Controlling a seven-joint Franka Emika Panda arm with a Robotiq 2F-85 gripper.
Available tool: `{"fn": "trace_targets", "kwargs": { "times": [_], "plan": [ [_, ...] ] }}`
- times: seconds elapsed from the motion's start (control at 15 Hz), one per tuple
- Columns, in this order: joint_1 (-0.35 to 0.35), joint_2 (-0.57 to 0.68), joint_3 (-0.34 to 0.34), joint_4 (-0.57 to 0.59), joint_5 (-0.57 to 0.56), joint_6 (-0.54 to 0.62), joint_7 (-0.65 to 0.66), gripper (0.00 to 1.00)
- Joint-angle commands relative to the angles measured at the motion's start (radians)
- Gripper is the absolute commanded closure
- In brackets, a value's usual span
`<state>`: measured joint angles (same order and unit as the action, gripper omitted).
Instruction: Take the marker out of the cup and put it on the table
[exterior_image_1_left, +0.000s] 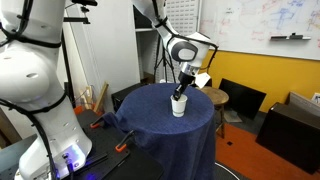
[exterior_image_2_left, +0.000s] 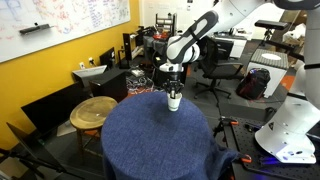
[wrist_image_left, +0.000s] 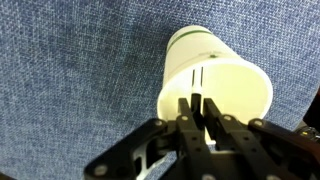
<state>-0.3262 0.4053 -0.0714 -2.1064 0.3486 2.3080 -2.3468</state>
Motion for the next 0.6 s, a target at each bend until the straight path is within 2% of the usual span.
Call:
{"fn": "trace_targets", "kwargs": {
  "times": [0.0, 0.53],
  "plan": [
    [-0.022, -0.041, 0.018, -0.017, 0.030, -0.015, -0.014, 0.95],
    [-0.024, -0.095, 0.014, -0.049, 0.057, -0.011, -0.024, 0.95]
  ]
}}
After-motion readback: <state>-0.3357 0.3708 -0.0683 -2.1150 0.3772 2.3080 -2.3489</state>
